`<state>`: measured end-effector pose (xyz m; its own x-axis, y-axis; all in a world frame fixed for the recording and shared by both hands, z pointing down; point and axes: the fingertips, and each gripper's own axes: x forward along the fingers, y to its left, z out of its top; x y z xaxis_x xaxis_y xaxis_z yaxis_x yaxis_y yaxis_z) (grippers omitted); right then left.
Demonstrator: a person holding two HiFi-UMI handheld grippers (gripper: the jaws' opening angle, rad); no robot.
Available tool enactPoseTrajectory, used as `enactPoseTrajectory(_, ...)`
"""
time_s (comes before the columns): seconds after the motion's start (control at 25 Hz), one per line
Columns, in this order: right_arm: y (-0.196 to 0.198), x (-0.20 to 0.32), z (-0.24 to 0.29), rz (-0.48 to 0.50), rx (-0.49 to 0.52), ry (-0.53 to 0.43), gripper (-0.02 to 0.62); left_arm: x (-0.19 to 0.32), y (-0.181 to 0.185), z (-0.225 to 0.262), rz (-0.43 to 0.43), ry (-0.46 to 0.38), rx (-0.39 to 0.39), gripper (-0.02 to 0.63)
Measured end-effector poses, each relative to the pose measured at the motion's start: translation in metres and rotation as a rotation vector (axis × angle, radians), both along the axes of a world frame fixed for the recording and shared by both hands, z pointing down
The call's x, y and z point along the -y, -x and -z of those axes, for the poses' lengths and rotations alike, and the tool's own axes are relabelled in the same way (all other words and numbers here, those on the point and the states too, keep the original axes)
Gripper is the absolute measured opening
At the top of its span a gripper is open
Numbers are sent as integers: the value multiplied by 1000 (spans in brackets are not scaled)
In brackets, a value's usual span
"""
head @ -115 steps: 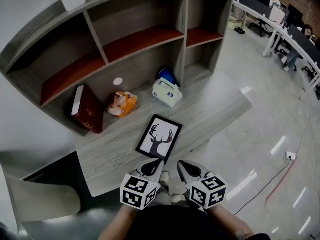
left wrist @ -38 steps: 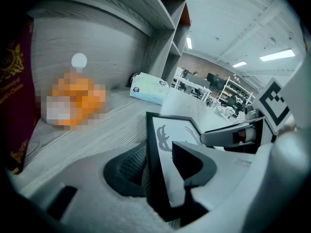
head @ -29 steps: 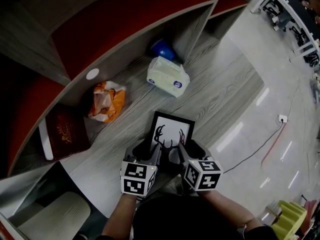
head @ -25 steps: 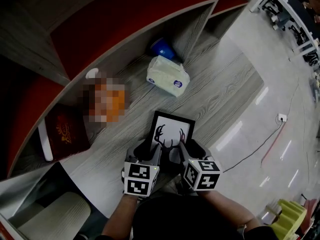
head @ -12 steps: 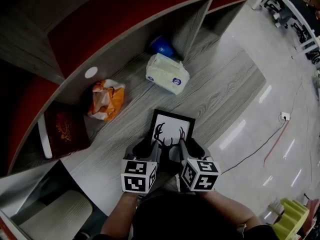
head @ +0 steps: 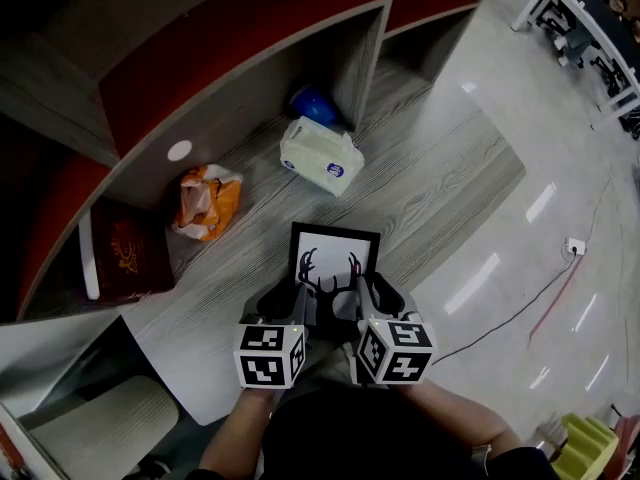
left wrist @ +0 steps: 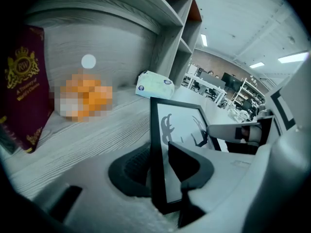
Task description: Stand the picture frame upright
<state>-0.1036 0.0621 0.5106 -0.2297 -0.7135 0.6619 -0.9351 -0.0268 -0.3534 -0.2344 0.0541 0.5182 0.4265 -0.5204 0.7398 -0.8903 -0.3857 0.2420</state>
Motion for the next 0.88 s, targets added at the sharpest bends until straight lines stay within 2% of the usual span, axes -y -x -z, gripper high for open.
enactPoseTrajectory(0.36, -39, 3, 25, 9, 8, -73, 75, 3, -37, 27, 12, -65, 9, 95)
enactPoseTrajectory(0.88, -114, -6, 49, -32, 2, -159, 72, 0, -112, 51, -37, -150, 28, 92)
